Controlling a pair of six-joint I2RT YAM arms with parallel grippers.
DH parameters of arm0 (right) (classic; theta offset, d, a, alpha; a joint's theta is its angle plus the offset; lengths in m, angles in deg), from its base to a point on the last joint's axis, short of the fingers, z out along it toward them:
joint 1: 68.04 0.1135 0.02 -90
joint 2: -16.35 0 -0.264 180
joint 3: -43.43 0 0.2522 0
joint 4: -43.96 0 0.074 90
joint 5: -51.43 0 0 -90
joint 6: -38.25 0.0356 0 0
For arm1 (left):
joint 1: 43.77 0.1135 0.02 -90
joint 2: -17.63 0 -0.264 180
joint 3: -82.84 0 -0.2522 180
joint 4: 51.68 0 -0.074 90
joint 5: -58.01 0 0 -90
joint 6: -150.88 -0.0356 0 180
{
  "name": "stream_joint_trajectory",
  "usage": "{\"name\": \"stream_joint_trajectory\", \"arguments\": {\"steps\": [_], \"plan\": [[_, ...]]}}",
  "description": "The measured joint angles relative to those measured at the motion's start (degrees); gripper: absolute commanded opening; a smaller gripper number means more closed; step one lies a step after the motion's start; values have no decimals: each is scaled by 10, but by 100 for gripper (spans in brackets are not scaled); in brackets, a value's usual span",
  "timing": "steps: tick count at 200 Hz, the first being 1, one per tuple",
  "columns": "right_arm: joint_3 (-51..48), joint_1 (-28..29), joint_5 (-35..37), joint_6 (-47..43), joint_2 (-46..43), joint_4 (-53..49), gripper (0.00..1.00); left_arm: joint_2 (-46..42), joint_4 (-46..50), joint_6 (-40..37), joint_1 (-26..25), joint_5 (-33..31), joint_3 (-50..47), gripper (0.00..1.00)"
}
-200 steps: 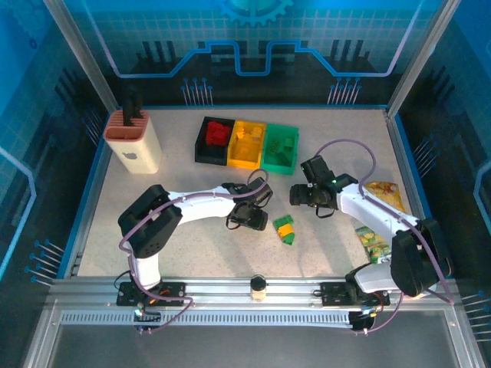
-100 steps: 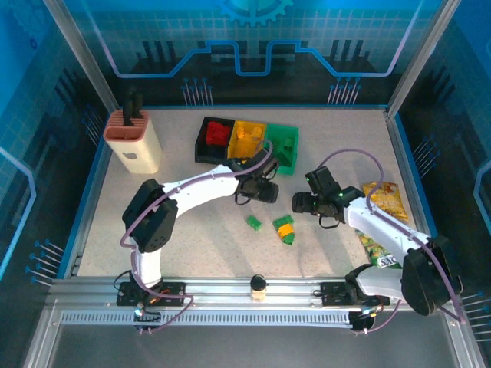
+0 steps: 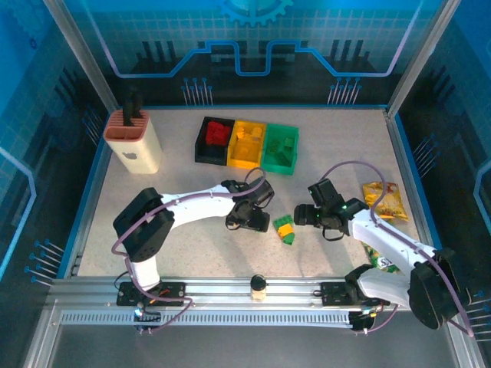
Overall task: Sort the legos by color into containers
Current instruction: Pick up the lego from the center of the table.
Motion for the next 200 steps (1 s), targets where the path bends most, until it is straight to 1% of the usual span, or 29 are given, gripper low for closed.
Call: {"name": "stream_joint_trajectory", "arguments": {"steps": [28,57,100,139,169,190,200], "plan": [[0,8,0,3,6,1,83,9,-19,27,-3,0,-6,78],[0,9,2,9,3,2,83,27,-31,34,-2,2,-4,66],[-6,9,5,13,-19,2,83,38,-31,45,-2,9,-2,68],[-13,9,4,15,-21,2,83,28,-44,51,-8,6,-18,64],[-13,9,5,15,-21,2,83,26,-47,61,-13,-9,-23,55],[-13,9,7,18,-26,1,83,22,-47,65,-18,-10,-23,46],[-13,9,7,19,-31,0,83,21,-44,65,-21,-10,-23,44]]}}
